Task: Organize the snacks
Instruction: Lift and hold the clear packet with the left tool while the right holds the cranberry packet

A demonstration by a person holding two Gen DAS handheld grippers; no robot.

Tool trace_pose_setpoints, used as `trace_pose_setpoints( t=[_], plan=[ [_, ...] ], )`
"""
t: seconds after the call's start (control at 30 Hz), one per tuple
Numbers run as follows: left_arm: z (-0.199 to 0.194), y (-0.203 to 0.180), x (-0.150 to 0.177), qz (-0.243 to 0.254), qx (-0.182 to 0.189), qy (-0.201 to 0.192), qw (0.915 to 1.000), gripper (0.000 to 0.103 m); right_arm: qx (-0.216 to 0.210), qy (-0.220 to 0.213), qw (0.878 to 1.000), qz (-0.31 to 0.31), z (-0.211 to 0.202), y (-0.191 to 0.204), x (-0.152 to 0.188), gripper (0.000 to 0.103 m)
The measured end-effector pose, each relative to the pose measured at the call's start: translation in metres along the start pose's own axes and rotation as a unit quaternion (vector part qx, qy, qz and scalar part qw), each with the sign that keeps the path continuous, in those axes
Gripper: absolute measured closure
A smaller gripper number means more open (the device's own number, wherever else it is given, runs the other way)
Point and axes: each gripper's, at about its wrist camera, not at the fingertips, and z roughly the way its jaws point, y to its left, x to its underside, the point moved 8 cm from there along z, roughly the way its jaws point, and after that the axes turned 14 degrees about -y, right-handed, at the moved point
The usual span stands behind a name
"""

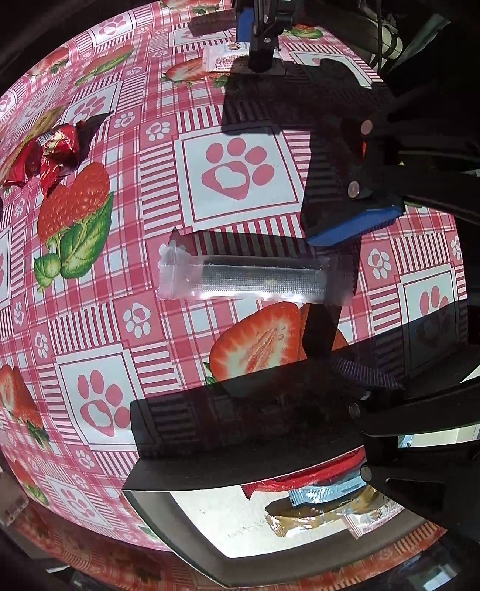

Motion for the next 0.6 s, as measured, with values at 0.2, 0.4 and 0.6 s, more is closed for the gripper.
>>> trace_pose_setpoints(
  t=[0.2, 0.4, 0.6],
  plan=[
    [-0.010, 0.027, -0.003, -0.006, 0.008, -0.013, 0.9999, 0.030, 0.001, -0.022, 0.996, 0.081, -0.008, -0.023, 0.000, 0.009],
    [0.001, 0.022, -0.035, -0.003, 0.006, -0.004, 1.0000, 0.024, 0.018, -0.025, 0.996, 0.080, -0.009, -0.027, -0.003, 0.009],
    [0.018, 0.010, -0.033, 0.036, 0.006, -0.002, 0.9993, 0.010, 0.038, -0.018, 0.997, 0.066, 0.001, -0.015, -0.009, 0.001]
  ],
)
